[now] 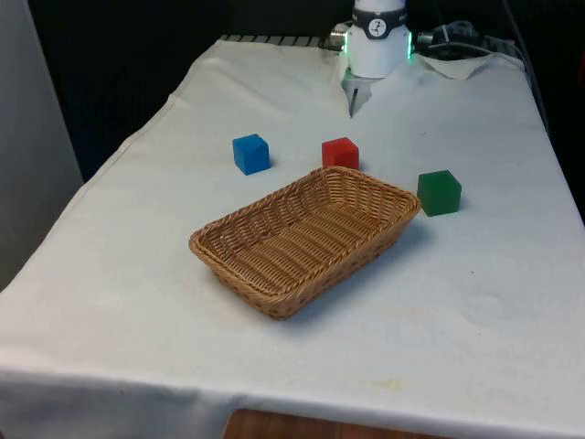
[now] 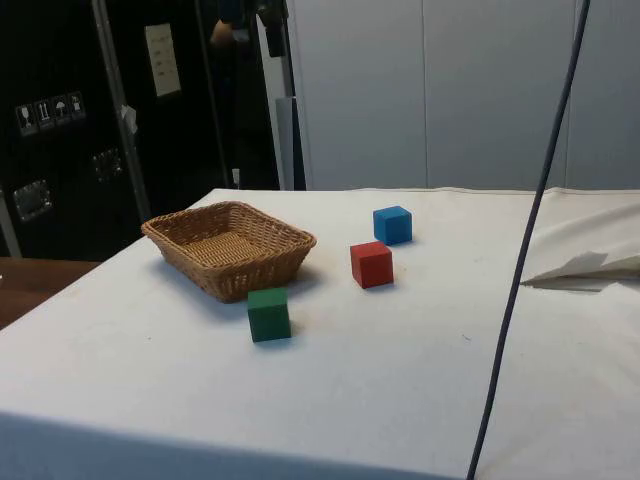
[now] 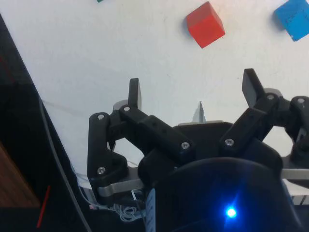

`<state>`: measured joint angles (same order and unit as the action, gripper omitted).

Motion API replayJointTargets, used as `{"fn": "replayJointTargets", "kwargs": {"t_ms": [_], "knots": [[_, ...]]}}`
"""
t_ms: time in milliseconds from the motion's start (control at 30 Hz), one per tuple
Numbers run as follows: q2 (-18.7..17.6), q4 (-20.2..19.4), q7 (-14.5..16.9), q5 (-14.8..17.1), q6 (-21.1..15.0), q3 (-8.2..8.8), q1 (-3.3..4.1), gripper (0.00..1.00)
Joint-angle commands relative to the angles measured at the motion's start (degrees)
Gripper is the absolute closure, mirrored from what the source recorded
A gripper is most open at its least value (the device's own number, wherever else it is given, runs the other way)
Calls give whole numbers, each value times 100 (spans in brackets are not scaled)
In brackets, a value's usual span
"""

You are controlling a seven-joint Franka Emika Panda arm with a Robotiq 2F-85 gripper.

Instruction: Pick up the blue cube and place it into the basket.

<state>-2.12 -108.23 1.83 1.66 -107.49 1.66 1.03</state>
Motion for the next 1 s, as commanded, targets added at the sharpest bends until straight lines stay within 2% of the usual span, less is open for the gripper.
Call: {"fn": "replayJointTargets", "kwargs": {"t_ms": [0, 233, 267, 533, 567, 733, 833, 867, 967], "knots": [[0, -6, 0, 0, 0, 0, 0, 0], [115, -218, -29, -46, -69, -6, 6, 0], [23, -103, 0, -6, 0, 0, 0, 0], [453, -710, -11, -97, -241, 6, 0, 0], [390, -636, 0, -69, -143, 6, 0, 0], [710, -1106, 11, -132, -487, 34, -6, 0], [831, -1312, 29, -143, -625, 46, -6, 0], [791, -1255, 34, -115, -533, 46, 0, 0], [957, -1530, 57, -160, -768, 63, -11, 0]]}}
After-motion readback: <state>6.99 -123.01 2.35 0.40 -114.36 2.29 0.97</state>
